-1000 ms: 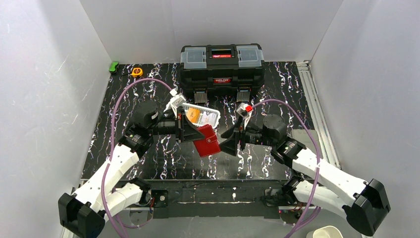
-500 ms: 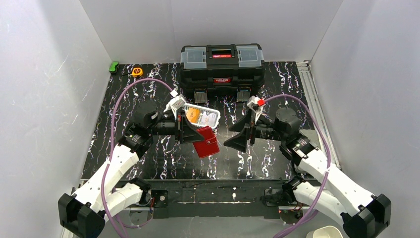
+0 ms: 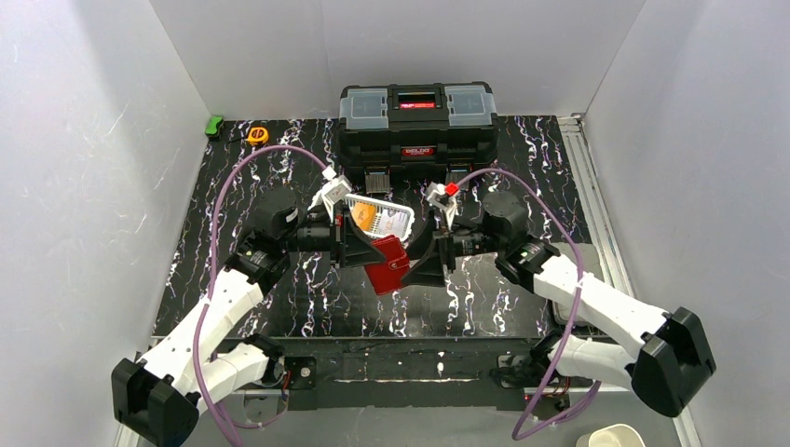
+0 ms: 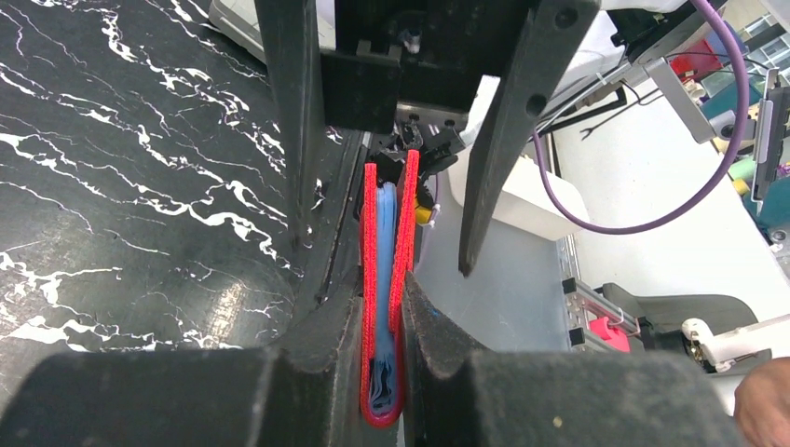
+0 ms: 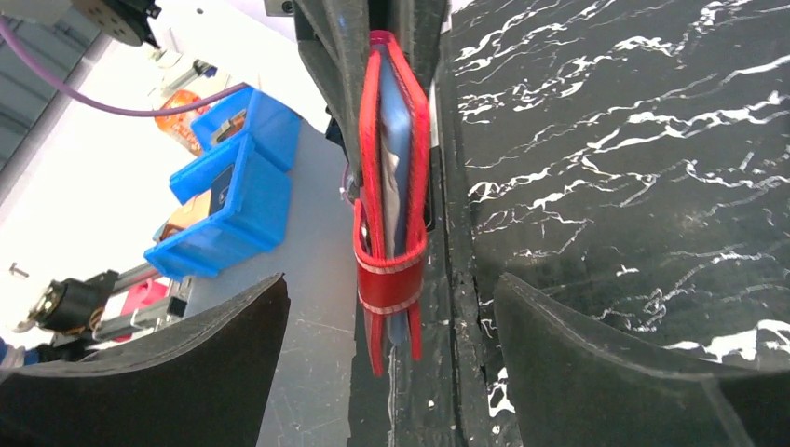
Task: Put the credit cards into the card holder
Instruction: Open the card holder at the center of the board.
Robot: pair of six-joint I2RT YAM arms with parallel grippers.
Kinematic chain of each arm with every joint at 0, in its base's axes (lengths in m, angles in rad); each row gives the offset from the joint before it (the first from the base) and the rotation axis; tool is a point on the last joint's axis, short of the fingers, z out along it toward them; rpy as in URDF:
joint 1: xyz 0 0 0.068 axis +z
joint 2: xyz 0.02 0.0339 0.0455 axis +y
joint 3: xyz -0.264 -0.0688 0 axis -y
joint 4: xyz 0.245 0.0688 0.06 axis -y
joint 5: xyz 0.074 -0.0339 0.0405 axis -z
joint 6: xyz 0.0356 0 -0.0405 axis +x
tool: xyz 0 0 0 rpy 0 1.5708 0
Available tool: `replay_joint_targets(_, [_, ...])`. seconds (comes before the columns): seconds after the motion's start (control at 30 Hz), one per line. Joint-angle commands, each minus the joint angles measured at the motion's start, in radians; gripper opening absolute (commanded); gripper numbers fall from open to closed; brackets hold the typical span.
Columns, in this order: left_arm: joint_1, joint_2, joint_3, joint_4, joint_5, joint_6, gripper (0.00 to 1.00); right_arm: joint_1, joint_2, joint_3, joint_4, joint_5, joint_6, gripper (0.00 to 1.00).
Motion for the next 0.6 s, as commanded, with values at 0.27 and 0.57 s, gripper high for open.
replay_joint_targets(0.27, [-0.002, 0.000, 0.078, 0.028, 0.054, -0.012, 0.14, 0.037, 0.046, 0.035, 0.134, -0.046, -0.045, 0.08])
replay_joint_targets(0.57, [-0.002, -0.001, 0.061, 0.060, 0.072, -0.034, 0.30, 0.064, 0.059, 0.092, -0.008, -0.040, -0.140, 0.01])
